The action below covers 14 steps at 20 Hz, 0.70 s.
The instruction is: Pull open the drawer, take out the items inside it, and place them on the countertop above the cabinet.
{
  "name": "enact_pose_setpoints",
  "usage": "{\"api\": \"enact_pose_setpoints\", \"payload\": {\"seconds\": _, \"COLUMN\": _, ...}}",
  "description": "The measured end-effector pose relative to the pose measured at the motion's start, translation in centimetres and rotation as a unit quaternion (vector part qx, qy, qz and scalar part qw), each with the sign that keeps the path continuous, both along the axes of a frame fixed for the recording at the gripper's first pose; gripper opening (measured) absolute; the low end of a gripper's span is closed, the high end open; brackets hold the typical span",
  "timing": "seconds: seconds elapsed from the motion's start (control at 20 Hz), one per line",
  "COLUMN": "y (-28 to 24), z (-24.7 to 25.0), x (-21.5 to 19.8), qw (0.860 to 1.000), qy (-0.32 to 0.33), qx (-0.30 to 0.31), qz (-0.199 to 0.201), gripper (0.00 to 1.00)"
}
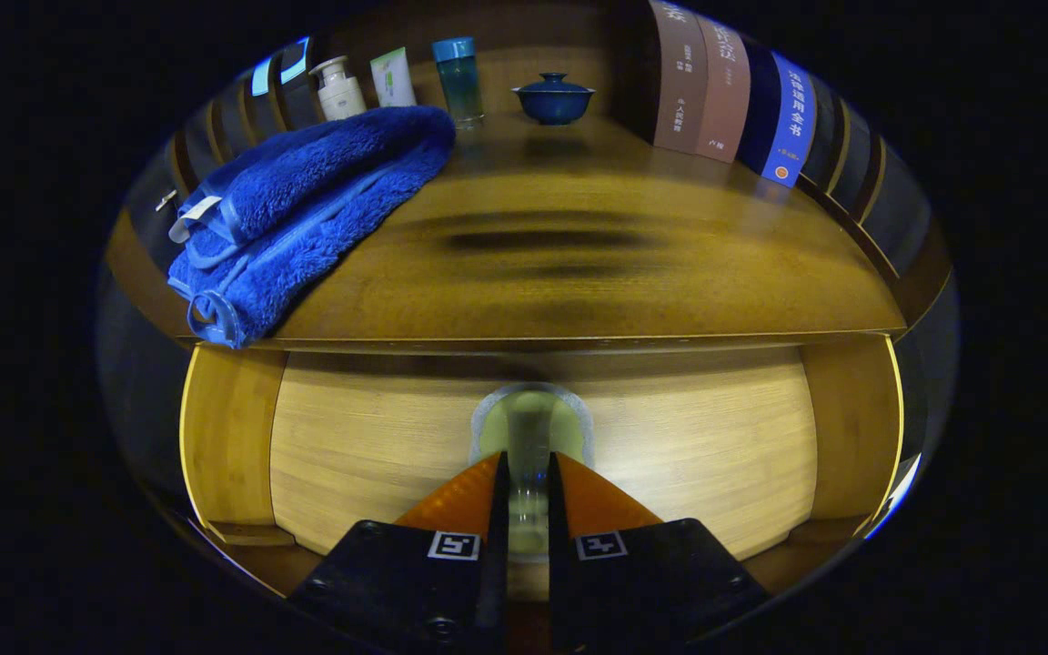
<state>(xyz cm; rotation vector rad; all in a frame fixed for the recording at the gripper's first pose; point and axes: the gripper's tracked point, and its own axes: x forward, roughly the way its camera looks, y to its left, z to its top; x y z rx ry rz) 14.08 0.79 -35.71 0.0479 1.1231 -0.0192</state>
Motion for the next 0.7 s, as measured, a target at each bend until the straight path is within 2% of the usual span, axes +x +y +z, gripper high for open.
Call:
{"api": "enact_pose_setpoints", "payload": {"seconds": 0.2, "y": -0.1, "z": 3.0, "x": -0.9, "qw": 0.999, "qy": -0.035, "qx": 0.015, "qz": -0.001, "gripper": 0.23}}
{"api": "enact_pose_setpoints", "payload": {"seconds": 0.45, "y": -0.5, "z": 9.8, "x": -2.8, "qw": 0.993, "qy": -0.113, "qx": 0.035, "qz": -0.01, "gripper": 0.23}}
{"api": "enact_pose_setpoints", "payload": {"seconds": 0.7, "y": -1.3, "z": 15.6, "x": 0.5, "qw": 0.982, "qy": -0.188, "qx": 0.032, "qz": -0.014, "gripper": 0.23}}
